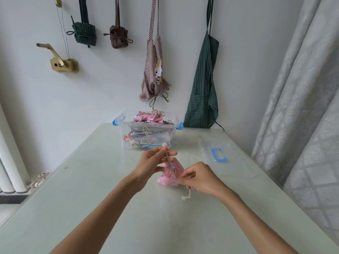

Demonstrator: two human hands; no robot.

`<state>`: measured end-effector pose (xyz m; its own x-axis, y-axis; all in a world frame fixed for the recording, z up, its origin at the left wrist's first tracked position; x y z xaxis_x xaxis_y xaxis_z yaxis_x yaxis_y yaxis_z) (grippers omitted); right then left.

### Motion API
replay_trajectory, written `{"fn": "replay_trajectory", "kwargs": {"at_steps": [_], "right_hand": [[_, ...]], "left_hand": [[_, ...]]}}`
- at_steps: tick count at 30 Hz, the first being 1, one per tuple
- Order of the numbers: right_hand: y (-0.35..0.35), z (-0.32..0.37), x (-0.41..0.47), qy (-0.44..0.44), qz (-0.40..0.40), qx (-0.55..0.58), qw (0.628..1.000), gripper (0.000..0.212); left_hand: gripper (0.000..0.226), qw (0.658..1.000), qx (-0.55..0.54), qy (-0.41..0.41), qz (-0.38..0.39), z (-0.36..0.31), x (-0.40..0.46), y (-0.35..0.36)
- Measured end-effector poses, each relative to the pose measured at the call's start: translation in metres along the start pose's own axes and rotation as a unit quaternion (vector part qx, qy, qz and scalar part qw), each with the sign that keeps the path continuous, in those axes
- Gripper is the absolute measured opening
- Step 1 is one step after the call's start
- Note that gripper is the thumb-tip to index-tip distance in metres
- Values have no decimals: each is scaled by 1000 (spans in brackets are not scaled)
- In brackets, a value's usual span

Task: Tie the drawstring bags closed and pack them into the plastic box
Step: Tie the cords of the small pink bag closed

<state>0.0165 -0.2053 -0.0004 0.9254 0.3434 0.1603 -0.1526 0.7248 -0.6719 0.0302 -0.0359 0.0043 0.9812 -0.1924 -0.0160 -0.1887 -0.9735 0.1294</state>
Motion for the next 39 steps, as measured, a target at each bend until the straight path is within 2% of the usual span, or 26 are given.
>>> {"fn": "replay_trajectory", "kwargs": {"at_steps": [3, 7, 13, 16, 17, 19, 22, 25, 27, 30, 34, 39], "right_hand": [[-16, 5, -5, 25, 88, 14, 996, 17], [-44, 12, -9, 60, 140, -3, 988, 33], [-51, 31, 12, 63, 78, -7, 995, 43], [-40, 44, 25, 45, 46, 15, 998, 36], [-34, 48, 28, 34, 49, 24, 998, 31], [-27, 51, 31, 10, 63, 35, 997, 39], [-31, 44, 26, 8, 87, 31, 996, 42], [-30, 25, 11, 33, 197, -70, 977, 55], [-22, 16, 4, 40, 219, -99, 970, 45], [-21, 13, 2, 16, 140, -62, 988, 21], [-36, 17, -1, -32, 54, -2, 998, 19], [-34, 26, -11, -83, 8, 46, 995, 12]], "left_hand": [[21, 979, 201, -21, 27, -2, -2, -6], [19, 947, 304, -63, 78, -1, -6, -8], [19, 913, 359, -91, 168, 5, -17, 13], [21, 907, 363, -84, 194, 10, -21, 25], [22, 913, 356, -74, 186, 11, -21, 26], [31, 934, 318, -66, 146, 13, -20, 24], [30, 967, 224, -72, 94, 14, -19, 12], [33, 983, 140, -77, 87, 14, -20, 3], [29, 988, 102, -78, 89, 13, -19, 1], [27, 987, 88, -87, 100, 10, -20, 2], [27, 983, 78, -116, 115, 13, -19, -3], [19, 982, -40, -144, 119, 15, -15, -5]]}}
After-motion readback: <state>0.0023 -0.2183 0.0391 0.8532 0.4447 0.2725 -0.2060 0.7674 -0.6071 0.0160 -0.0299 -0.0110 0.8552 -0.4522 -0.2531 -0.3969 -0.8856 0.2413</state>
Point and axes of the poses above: each hand's wrist, its own x-axis towards the middle knuckle, its own y-axis out of the palm, z = x × y, the point moved 2 cm from there along x, towards the middle knuckle, and after that the axes turned 6 degrees about -y, right-handed, at the moved point
